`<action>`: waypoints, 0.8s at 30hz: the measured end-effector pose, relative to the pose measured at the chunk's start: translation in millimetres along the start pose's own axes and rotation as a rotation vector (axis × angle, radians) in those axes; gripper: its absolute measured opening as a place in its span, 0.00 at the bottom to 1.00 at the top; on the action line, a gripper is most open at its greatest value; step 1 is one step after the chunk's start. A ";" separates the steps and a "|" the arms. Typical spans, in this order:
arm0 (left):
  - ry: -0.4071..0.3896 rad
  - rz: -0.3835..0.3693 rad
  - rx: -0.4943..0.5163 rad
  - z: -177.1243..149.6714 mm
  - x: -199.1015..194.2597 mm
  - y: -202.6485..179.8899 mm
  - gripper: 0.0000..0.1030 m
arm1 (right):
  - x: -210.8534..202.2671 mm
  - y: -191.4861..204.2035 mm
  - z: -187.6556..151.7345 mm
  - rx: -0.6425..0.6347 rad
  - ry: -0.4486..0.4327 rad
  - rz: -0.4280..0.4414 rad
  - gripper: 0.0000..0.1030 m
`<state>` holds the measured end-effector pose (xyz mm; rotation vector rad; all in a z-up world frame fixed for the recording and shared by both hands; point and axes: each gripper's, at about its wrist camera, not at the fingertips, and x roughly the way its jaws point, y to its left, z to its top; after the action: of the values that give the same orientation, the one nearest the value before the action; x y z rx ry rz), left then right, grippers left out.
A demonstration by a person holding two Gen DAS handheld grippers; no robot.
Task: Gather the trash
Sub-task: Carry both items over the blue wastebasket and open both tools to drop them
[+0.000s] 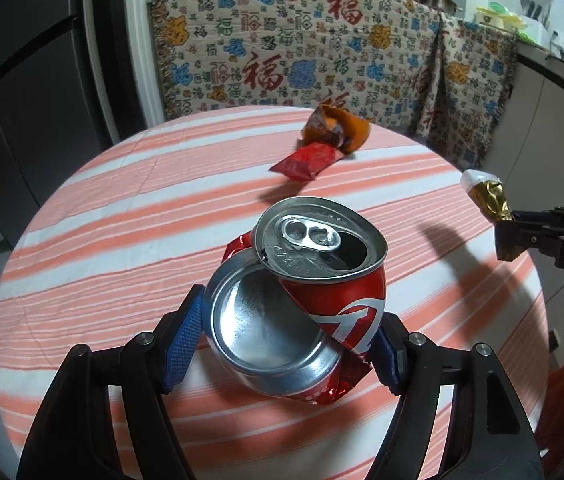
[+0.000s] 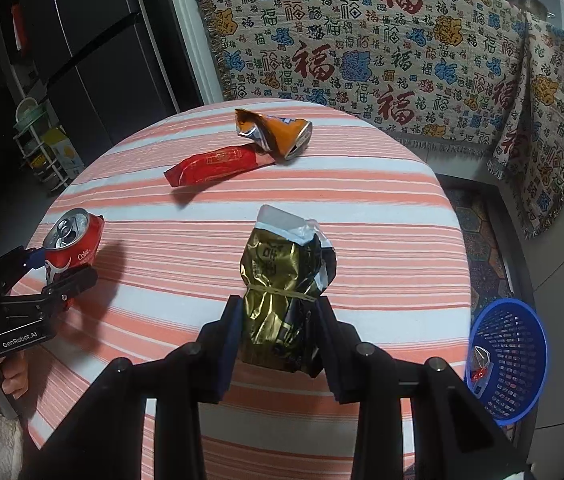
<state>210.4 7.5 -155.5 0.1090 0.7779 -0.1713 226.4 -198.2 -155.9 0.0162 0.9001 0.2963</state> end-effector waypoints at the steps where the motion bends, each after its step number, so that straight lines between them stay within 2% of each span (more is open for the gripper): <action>1: -0.003 -0.005 0.005 1.8 -1.3 -3.5 0.72 | -2.7 -4.0 -0.6 0.004 -0.004 0.000 0.35; 6: -0.019 -0.062 0.025 16.4 -9.0 -30.4 0.72 | -17.3 -28.0 -3.2 0.022 -0.018 -0.013 0.35; 10: -0.035 -0.134 0.051 33.5 -14.1 -64.8 0.72 | -34.5 -63.3 -8.1 0.057 -0.035 -0.049 0.35; 18: -0.042 -0.316 0.129 75.8 -4.0 -167.1 0.72 | -73.8 -160.5 -25.2 0.181 -0.062 -0.165 0.35; 24: 0.011 -0.469 0.199 97.7 34.0 -260.5 0.72 | -87.5 -244.1 -46.6 0.284 -0.028 -0.253 0.35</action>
<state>250.9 -267.5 -119.4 0.1146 0.7872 -0.6945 199.5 -460.3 -151.3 0.1669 0.9001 -0.0686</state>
